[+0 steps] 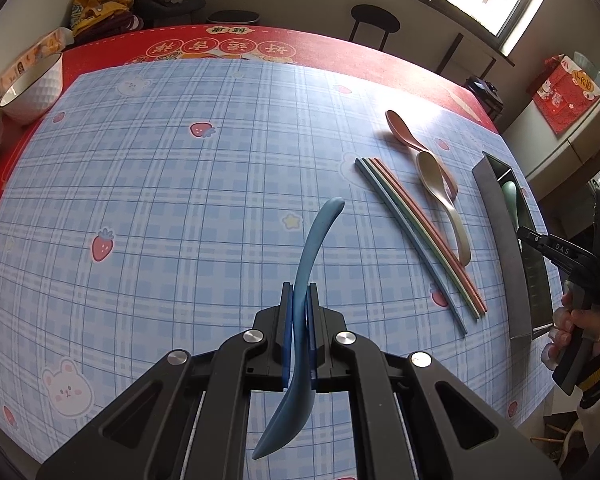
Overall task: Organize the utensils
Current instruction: 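Raise the open right gripper away from the tray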
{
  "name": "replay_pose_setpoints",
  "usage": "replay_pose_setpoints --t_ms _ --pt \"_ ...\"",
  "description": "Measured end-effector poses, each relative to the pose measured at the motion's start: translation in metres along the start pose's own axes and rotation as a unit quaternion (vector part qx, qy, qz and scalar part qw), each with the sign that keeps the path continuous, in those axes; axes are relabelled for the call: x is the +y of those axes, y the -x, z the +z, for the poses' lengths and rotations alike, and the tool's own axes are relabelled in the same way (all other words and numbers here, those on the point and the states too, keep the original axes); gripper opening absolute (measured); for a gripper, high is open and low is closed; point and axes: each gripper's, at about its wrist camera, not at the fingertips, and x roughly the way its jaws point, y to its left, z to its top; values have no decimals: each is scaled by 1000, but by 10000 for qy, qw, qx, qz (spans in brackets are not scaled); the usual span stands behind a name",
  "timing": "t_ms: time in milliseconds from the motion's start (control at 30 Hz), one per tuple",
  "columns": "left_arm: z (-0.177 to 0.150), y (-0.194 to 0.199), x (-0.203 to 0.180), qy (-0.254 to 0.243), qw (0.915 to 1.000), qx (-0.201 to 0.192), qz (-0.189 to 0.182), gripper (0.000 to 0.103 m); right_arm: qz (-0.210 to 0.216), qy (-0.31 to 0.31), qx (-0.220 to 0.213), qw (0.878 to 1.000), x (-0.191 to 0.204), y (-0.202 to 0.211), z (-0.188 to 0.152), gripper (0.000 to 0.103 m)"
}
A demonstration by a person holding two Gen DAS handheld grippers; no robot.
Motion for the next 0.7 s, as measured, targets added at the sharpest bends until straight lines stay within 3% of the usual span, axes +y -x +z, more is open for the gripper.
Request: replay_pose_setpoints --t_ms 100,167,200,367,433,567,700 --pt "5 3 -1 -1 10000 -62 12 6 47 161 -97 9998 7 12 -1 9" --pt "8 7 -5 -34 9999 -162 -19 6 90 321 -139 9993 13 21 -3 32" --pt "9 9 -6 -51 9998 -205 -31 6 127 401 -209 9989 16 27 -4 56" --pt "11 15 -7 14 9995 -295 -74 6 186 825 -340 9958 31 49 -12 60" --pt "12 16 -8 35 9995 -313 -76 6 195 852 -378 9955 33 56 -16 74" --pt "13 18 -13 -18 9994 -335 -96 6 276 751 -444 9958 30 66 -22 85" --pt "11 16 -22 -144 9994 -296 -112 6 270 690 -534 9958 24 72 -26 86"
